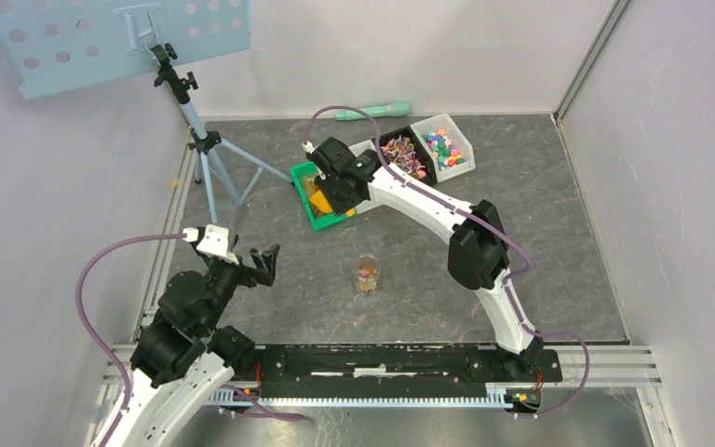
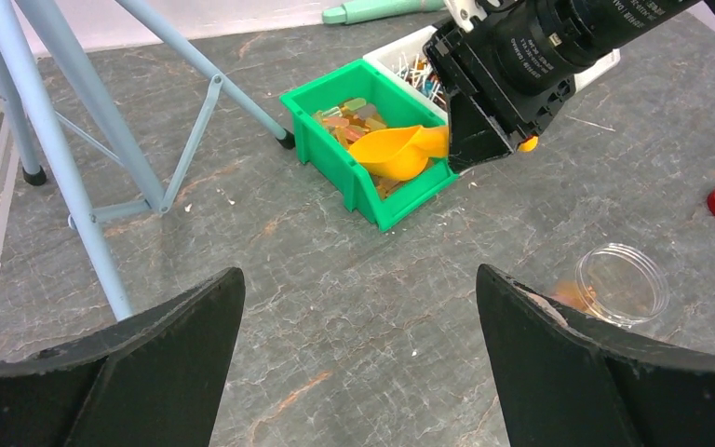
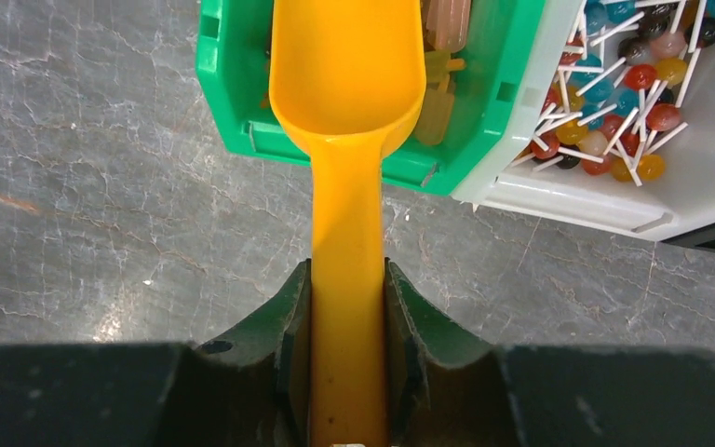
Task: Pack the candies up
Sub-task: Scoop the fake candies from the storage box.
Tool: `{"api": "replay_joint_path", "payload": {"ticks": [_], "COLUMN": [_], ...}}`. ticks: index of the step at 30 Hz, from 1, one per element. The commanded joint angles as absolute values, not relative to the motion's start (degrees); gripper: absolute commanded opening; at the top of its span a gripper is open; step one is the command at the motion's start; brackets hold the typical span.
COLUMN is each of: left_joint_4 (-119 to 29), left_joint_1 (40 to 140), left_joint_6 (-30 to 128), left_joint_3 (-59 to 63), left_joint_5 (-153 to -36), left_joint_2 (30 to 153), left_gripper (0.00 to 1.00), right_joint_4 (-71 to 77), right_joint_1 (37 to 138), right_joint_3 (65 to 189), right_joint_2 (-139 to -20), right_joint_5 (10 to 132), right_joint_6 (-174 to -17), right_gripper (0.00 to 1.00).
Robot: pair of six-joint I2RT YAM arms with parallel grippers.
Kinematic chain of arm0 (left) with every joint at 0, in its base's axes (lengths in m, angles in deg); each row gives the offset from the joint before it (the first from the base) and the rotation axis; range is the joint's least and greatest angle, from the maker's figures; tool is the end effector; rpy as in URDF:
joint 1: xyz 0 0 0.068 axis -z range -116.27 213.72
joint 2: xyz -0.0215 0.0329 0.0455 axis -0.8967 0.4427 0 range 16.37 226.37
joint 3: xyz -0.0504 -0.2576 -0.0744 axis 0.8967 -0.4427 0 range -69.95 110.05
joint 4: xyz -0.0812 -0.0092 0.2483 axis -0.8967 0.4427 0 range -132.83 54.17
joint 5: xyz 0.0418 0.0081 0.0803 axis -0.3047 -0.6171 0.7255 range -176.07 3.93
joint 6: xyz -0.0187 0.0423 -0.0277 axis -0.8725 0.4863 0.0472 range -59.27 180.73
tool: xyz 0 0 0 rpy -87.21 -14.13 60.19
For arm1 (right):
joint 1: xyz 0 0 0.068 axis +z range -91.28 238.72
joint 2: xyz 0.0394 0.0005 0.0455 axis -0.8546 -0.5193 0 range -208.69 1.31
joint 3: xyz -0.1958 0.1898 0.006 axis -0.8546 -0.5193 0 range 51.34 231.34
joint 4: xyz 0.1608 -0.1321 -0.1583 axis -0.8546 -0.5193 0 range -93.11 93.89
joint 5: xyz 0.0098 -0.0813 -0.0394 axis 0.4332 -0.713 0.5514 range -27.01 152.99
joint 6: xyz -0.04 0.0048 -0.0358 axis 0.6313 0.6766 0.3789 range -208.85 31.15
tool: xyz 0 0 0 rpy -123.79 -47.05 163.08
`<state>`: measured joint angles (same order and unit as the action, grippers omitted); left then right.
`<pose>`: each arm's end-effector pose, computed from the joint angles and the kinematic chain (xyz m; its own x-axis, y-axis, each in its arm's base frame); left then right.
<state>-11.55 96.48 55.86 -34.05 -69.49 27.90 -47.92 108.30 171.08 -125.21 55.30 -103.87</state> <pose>0.0617 -0.0278 0.3091 -0.1245 -0.0165 -0.9921 0.2708 0.9613 -0.0500 0.3176 0.3658 0.2632 -0.7183 -0.4472 -0.5330 -0.5416 0.8403 0.0249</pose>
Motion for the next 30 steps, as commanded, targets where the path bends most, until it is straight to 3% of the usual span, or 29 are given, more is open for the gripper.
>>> {"api": "replay_joint_path", "payload": {"ticks": [1, 30], "left_joint_4": [-12.20, -12.61], "left_joint_1": [96.51, 96.51], "left_joint_6": [58.26, 58.83], "left_joint_3": [-34.23, -34.93], "left_joint_5": [-67.83, -66.30], "left_joint_2": [27.31, 27.03], "left_gripper": [1.00, 1.00], "right_joint_4": [-42.00, -8.52], "right_joint_1": [107.56, 106.84], "right_joint_3": [171.39, 135.36], "right_joint_2": [-125.80, -108.01], "right_joint_5": [55.08, 59.15], "right_joint_6": [-105.41, -98.41], "right_gripper": [0.00, 0.00]}}
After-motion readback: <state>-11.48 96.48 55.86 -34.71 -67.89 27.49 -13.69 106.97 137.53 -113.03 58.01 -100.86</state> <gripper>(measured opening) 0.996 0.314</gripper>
